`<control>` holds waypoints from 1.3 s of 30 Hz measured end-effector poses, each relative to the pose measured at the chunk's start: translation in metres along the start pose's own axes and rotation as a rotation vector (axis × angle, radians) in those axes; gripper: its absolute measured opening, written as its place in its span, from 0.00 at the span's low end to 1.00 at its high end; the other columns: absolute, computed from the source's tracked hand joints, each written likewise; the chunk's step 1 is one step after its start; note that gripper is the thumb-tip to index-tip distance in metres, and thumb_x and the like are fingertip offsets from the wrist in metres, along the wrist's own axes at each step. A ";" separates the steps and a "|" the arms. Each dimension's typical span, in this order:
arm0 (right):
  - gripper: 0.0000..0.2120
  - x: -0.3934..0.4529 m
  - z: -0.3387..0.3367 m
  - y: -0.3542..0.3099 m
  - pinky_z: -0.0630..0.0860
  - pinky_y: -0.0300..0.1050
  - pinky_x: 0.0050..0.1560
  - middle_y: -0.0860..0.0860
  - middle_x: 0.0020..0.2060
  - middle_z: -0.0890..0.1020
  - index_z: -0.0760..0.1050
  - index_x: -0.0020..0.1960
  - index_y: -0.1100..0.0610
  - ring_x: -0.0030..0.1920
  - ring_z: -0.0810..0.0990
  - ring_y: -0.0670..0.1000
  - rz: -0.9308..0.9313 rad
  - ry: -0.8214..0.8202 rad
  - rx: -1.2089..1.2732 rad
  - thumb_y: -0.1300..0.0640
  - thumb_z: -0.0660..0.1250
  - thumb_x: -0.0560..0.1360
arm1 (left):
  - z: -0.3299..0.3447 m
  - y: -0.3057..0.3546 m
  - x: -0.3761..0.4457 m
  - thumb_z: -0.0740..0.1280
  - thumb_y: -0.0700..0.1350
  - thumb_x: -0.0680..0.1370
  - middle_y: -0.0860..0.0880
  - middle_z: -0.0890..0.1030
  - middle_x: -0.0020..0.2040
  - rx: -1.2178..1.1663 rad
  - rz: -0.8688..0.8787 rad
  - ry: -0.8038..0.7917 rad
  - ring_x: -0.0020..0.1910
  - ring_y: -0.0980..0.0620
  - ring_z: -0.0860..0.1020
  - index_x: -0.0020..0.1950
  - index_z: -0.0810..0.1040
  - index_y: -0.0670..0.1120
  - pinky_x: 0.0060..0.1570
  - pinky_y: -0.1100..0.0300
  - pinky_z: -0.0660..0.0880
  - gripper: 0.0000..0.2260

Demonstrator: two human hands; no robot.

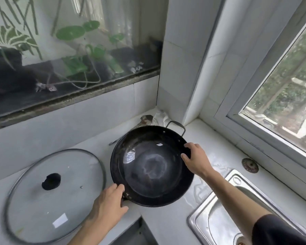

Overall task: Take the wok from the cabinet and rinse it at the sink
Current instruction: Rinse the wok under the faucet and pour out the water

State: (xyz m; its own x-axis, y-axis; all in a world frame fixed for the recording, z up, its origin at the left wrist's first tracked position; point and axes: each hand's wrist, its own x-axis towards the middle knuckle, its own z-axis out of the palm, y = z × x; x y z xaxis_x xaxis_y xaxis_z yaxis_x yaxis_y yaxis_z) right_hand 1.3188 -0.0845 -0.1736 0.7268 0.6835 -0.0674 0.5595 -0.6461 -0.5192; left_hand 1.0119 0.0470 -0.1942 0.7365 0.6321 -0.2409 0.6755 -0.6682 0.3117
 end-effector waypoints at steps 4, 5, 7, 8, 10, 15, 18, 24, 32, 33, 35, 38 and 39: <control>0.23 0.016 0.010 0.007 0.71 0.50 0.65 0.56 0.67 0.71 0.69 0.71 0.56 0.66 0.70 0.58 -0.008 -0.040 -0.146 0.55 0.65 0.77 | 0.006 -0.004 0.001 0.68 0.44 0.71 0.53 0.72 0.47 0.037 0.011 0.002 0.49 0.48 0.75 0.51 0.63 0.52 0.41 0.55 0.72 0.16; 0.23 0.019 0.012 0.008 0.71 0.51 0.65 0.56 0.67 0.71 0.69 0.71 0.56 0.66 0.68 0.58 -0.016 -0.049 -0.185 0.56 0.65 0.76 | 0.007 -0.006 0.001 0.68 0.44 0.71 0.53 0.73 0.48 0.032 0.006 0.011 0.48 0.48 0.75 0.51 0.62 0.52 0.41 0.55 0.72 0.17; 0.24 0.025 0.016 0.009 0.69 0.52 0.66 0.56 0.67 0.70 0.69 0.71 0.56 0.66 0.67 0.59 -0.032 -0.054 -0.237 0.57 0.65 0.75 | 0.008 -0.010 0.002 0.68 0.43 0.71 0.53 0.73 0.48 0.022 -0.005 0.033 0.48 0.48 0.74 0.51 0.62 0.52 0.40 0.56 0.71 0.17; 0.25 0.029 0.018 0.009 0.69 0.52 0.66 0.56 0.68 0.70 0.68 0.71 0.56 0.67 0.67 0.59 -0.040 -0.050 -0.256 0.58 0.65 0.74 | 0.008 -0.012 0.003 0.68 0.42 0.72 0.53 0.73 0.48 0.026 -0.007 0.046 0.49 0.49 0.73 0.51 0.62 0.52 0.40 0.57 0.70 0.16; 0.26 0.036 0.021 0.007 0.68 0.52 0.68 0.57 0.69 0.69 0.68 0.71 0.57 0.68 0.66 0.60 -0.052 -0.040 -0.291 0.59 0.66 0.73 | 0.005 -0.018 0.005 0.69 0.42 0.72 0.53 0.73 0.49 0.038 -0.022 0.074 0.50 0.49 0.74 0.53 0.65 0.51 0.40 0.56 0.71 0.16; 0.29 0.053 0.026 0.003 0.65 0.57 0.69 0.58 0.72 0.65 0.68 0.71 0.57 0.72 0.62 0.62 -0.084 -0.006 -0.384 0.63 0.69 0.71 | -0.009 -0.039 0.013 0.75 0.40 0.68 0.50 0.77 0.44 0.117 -0.058 0.123 0.45 0.45 0.77 0.49 0.74 0.47 0.35 0.52 0.74 0.14; 0.30 0.060 0.027 0.008 0.63 0.59 0.69 0.59 0.72 0.66 0.68 0.70 0.56 0.71 0.62 0.62 -0.076 0.008 -0.458 0.63 0.69 0.69 | -0.016 -0.053 0.020 0.76 0.35 0.65 0.47 0.77 0.39 0.153 -0.044 0.112 0.40 0.43 0.77 0.44 0.77 0.45 0.32 0.52 0.74 0.13; 0.26 0.075 0.018 0.028 0.58 0.53 0.69 0.56 0.67 0.72 0.69 0.70 0.57 0.68 0.67 0.59 -0.121 -0.028 -0.657 0.60 0.64 0.72 | -0.023 -0.067 0.037 0.71 0.38 0.70 0.49 0.76 0.43 0.156 -0.036 0.106 0.45 0.45 0.76 0.47 0.76 0.47 0.39 0.50 0.76 0.09; 0.21 0.086 0.013 0.022 0.69 0.52 0.54 0.53 0.63 0.70 0.68 0.66 0.53 0.66 0.65 0.57 -0.054 -0.178 -0.647 0.59 0.63 0.73 | -0.025 -0.070 0.040 0.74 0.35 0.64 0.49 0.76 0.39 0.200 0.054 0.123 0.40 0.45 0.76 0.44 0.77 0.46 0.34 0.53 0.76 0.13; 0.21 0.084 0.013 0.020 0.68 0.51 0.52 0.53 0.62 0.70 0.69 0.65 0.52 0.64 0.66 0.57 -0.038 -0.167 -0.646 0.60 0.63 0.72 | -0.025 -0.070 0.039 0.75 0.33 0.61 0.49 0.76 0.37 0.234 0.064 0.127 0.38 0.45 0.76 0.42 0.77 0.46 0.33 0.54 0.76 0.15; 0.20 0.079 0.013 0.020 0.65 0.49 0.49 0.53 0.60 0.70 0.69 0.62 0.52 0.62 0.66 0.57 -0.005 -0.153 -0.637 0.62 0.63 0.71 | -0.025 -0.071 0.038 0.77 0.31 0.55 0.49 0.76 0.35 0.290 0.097 0.156 0.35 0.45 0.76 0.40 0.77 0.46 0.30 0.56 0.75 0.19; 0.19 0.067 0.009 0.026 0.65 0.49 0.47 0.53 0.59 0.70 0.69 0.62 0.53 0.59 0.67 0.57 0.025 -0.132 -0.615 0.63 0.63 0.71 | -0.024 -0.071 0.038 0.77 0.29 0.52 0.48 0.76 0.34 0.328 0.177 0.216 0.33 0.45 0.75 0.38 0.78 0.45 0.28 0.56 0.74 0.20; 0.19 0.062 0.007 0.029 0.65 0.50 0.47 0.53 0.58 0.70 0.69 0.61 0.53 0.59 0.67 0.57 0.027 -0.119 -0.608 0.63 0.63 0.72 | -0.024 -0.071 0.037 0.77 0.29 0.52 0.48 0.76 0.34 0.334 0.199 0.236 0.32 0.45 0.75 0.39 0.78 0.45 0.28 0.56 0.74 0.20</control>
State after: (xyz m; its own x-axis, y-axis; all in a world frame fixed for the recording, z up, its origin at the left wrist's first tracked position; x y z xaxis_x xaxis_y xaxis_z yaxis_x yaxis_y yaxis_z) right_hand 1.3775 -0.0585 -0.1988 0.7137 0.6750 -0.1868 0.6941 -0.7174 0.0596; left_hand 0.9909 0.1273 -0.2027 0.8510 0.5247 0.0215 0.5247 -0.8513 0.0078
